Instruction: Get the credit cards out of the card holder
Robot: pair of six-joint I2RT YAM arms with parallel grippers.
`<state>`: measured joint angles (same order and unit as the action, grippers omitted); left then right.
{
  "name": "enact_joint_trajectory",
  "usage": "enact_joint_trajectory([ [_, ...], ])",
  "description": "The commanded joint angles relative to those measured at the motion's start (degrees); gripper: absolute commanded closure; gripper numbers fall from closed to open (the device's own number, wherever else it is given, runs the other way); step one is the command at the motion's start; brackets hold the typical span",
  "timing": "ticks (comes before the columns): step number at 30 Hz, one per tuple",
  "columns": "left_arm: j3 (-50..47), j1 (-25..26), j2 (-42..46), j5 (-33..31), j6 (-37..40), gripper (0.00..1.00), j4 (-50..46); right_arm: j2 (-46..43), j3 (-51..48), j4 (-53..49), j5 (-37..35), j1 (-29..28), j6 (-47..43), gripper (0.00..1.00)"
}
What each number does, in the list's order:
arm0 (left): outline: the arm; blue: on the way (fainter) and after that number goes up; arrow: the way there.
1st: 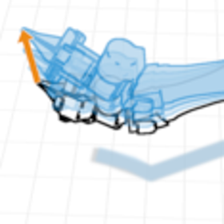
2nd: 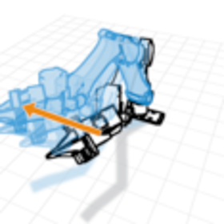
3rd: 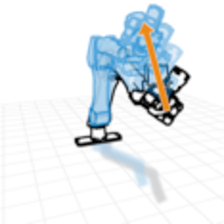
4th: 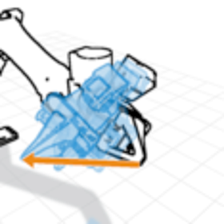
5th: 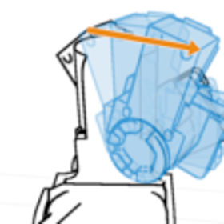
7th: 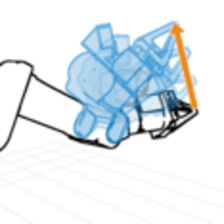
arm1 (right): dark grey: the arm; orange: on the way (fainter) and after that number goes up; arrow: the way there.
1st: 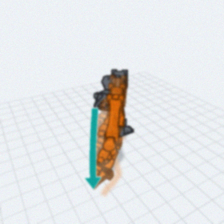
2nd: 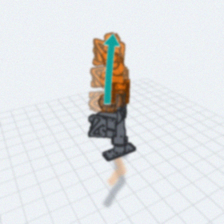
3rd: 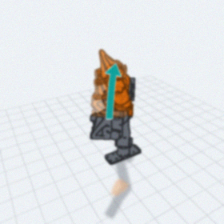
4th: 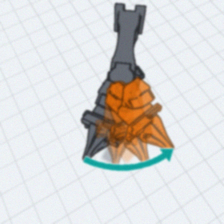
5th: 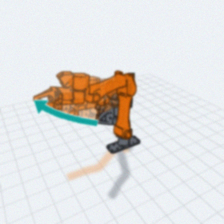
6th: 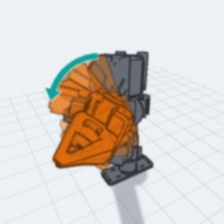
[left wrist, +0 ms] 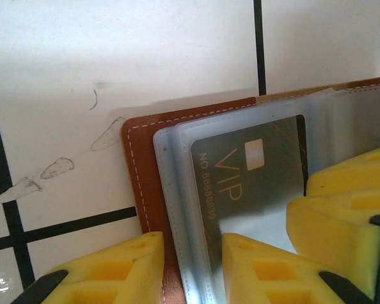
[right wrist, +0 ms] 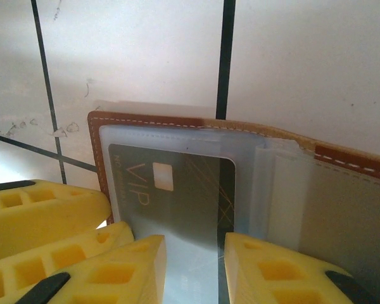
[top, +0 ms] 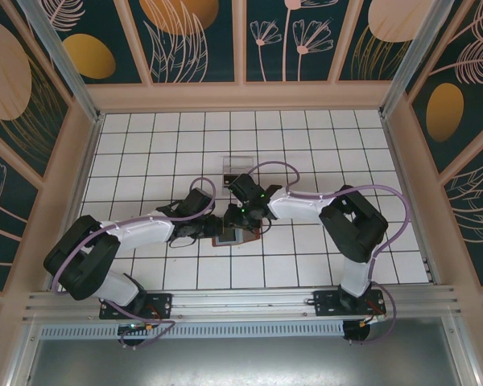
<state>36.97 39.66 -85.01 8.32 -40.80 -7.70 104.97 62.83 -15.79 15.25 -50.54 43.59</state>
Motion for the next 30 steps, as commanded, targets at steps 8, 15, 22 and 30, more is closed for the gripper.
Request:
enact_joint_trajectory([
  [8, -0.58, 0.25, 0.73, -1.64, -0.30, 0.64, -3.03, -0.07, -0.77, -2.01, -3.29, 0.43, -0.53, 0.69],
  [15, -0.07, 0.28, 0.38, -1.87, -0.10, 0.63, -3.50, -0.90, -0.29, -3.51, -4.65, 0.40, -0.79, 0.69],
  [22, 0.03, 0.25, 0.28, -2.55, 0.10, 0.63, -4.24, -1.82, 0.45, -5.90, -6.78, 0.34, -1.36, 0.70],
  [30, 0.64, 0.27, -0.42, -3.31, 0.71, 0.65, -5.28, -3.52, -0.32, -4.17, -5.15, 0.72, -0.82, 0.71],
])
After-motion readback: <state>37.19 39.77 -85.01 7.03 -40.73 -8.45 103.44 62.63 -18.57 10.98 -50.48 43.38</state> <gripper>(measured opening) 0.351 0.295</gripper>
